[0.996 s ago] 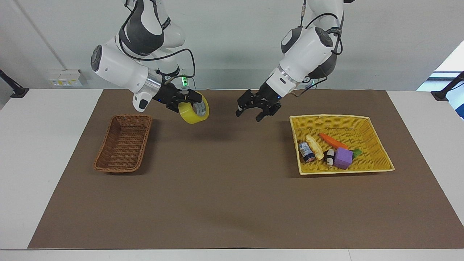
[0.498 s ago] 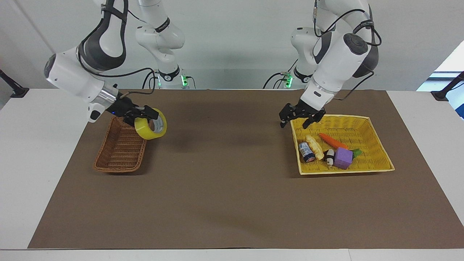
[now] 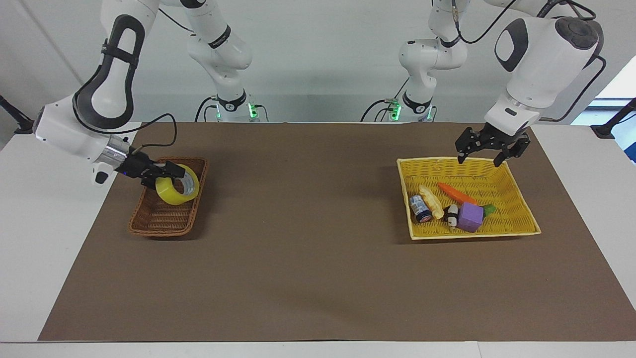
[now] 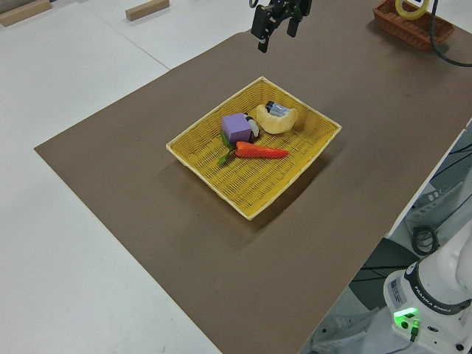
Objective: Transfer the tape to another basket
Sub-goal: 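Open the left gripper and withdraw while the right gripper lowers the tape, then release the tape roll into the wicker basket with the right gripper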
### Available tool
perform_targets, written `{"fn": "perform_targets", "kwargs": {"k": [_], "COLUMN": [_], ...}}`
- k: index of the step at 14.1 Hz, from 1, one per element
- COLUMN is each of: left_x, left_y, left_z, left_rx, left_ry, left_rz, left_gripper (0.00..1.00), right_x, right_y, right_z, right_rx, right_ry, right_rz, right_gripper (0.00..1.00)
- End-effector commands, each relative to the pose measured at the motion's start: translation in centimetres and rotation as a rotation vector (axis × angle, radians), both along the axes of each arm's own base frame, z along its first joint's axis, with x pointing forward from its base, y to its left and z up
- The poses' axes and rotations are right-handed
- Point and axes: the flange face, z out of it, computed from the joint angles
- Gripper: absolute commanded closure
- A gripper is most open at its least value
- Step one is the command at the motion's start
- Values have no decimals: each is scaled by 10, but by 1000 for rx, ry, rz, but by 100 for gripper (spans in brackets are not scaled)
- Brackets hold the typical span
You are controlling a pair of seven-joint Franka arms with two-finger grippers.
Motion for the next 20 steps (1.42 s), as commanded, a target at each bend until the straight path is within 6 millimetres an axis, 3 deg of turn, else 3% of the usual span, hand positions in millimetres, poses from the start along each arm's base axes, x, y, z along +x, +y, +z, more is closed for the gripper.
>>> {"fn": "perform_targets", "kwargs": {"k": [1,4,6,7,8,9,15,20], "left_x": [-7,-16,-17,-17,-18,-18,-17,-22], "left_y": [13,49,47,47,48,49,49,51], "left_z": [16,20,17,17,16,16,24,30], "left_rx": [50,36,38,38,40,40,37,10], "left_ry": [46,71,77,76,80,81,65,59], "left_rz": [-101,-92,-34,-22,-28,-28,17,100], "left_gripper": [0,0,0,0,0,0,0,0], "right_x": [-5,-9,-10,-10,-9,-9,-4,10], "right_y": [-17,-30,-31,-31,-31,-32,-37,-41], "right_z": [-18,-42,-49,-48,-48,-48,-39,-13], "right_rx": [20,37,43,43,43,41,38,0], "right_ry": [-30,-21,-26,-27,-25,-23,-39,-73], "right_rz": [41,50,67,67,66,59,60,44], "right_gripper": [100,100,100,73,26,0,0,0]}}
